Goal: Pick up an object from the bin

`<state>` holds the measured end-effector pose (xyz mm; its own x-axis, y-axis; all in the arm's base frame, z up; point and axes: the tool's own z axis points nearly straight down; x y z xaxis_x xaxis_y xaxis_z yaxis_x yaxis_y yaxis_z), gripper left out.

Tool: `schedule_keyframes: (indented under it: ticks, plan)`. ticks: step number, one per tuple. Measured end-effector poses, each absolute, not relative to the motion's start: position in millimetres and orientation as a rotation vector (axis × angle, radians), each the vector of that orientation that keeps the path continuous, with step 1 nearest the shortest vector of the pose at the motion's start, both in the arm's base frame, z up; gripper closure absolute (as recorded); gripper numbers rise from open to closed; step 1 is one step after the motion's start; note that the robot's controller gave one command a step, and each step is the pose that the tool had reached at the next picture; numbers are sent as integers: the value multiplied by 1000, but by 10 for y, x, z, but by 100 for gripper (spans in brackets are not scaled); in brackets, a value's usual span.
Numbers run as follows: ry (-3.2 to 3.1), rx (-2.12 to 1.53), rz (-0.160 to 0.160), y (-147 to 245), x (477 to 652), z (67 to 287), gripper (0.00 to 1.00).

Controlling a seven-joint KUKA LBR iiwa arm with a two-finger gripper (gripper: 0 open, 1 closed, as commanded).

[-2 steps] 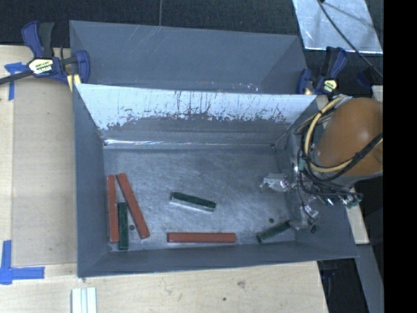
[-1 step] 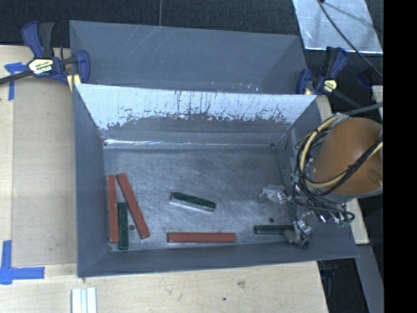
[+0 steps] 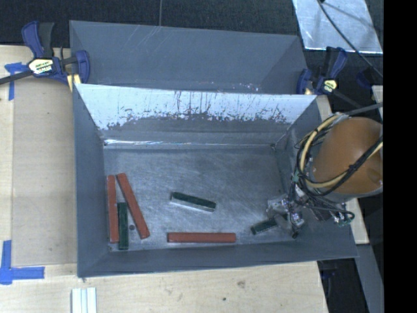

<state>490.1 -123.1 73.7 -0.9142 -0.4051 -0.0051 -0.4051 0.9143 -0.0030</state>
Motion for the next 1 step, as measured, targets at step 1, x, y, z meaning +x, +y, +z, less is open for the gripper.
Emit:
schedule_keyframes:
  ticks: [1]
  plan:
    - [3063, -641, -7, -1044, 5110, 2341, 100]
